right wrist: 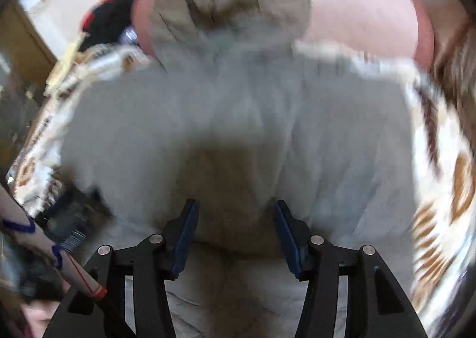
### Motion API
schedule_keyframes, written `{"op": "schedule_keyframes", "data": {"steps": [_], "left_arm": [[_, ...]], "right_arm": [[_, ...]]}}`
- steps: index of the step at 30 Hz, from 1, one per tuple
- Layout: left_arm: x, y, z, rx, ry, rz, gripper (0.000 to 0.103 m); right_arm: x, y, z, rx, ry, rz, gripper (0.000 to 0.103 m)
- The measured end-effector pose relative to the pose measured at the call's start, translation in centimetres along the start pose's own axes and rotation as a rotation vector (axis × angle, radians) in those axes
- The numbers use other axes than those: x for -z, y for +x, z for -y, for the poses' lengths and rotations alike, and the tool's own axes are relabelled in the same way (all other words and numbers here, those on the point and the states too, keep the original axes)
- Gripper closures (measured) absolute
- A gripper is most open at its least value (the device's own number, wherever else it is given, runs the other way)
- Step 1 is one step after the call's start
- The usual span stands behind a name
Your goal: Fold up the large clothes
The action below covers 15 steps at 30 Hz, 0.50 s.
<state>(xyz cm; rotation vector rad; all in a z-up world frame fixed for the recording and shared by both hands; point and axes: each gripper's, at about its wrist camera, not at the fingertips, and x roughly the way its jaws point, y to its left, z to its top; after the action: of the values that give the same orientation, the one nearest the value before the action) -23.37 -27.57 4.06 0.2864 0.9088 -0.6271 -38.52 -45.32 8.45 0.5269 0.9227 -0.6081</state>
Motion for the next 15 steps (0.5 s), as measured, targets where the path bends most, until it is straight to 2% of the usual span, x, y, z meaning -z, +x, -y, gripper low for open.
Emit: {"op": "schedule_keyframes", "data": {"steps": [1, 3, 5, 7, 10, 13, 15], "left_arm": [[0.0, 0.0, 0.0, 0.002, -0.002, 0.002, 0.024], [0.1, 0.0, -0.1, 0.002, 0.001, 0.007, 0.024], [0.2, 0.0, -0.1, -0.006, 0.009, 0.016, 0.024], [0.2, -0.1, 0.1, -0.017, 0.019, 0.024, 0.024], [0.2, -0.1, 0.5, -0.034, 0.037, 0.038, 0.024], [0.1, 0.0, 0.5, -0.034, 0.049, 0.042, 0.023], [0.0, 0.1, 0.4, -0.03, 0.051, 0.041, 0.023]], "right_arm": [[-0.8, -1.1, -0.2, 0.008, -0.006, 0.031, 0.046], [-4.4, -4.2, 0.1, 0.014, 0.015, 0.125, 0.046], [-7.4, -5.7, 0.7, 0.029, 0.057, 0.176, 0.046], [-11.0, -6.2, 2.0, 0.0, 0.145, 0.206, 0.046], [-16.2, -6.4, 3.0, 0.004, 0.242, 0.259, 0.046], [-20.4, -6.3, 2.9, 0.052, 0.246, 0.308, 0.046], [-22.7, -5.5, 3.1, 0.128, 0.229, 0.326, 0.046]]}}
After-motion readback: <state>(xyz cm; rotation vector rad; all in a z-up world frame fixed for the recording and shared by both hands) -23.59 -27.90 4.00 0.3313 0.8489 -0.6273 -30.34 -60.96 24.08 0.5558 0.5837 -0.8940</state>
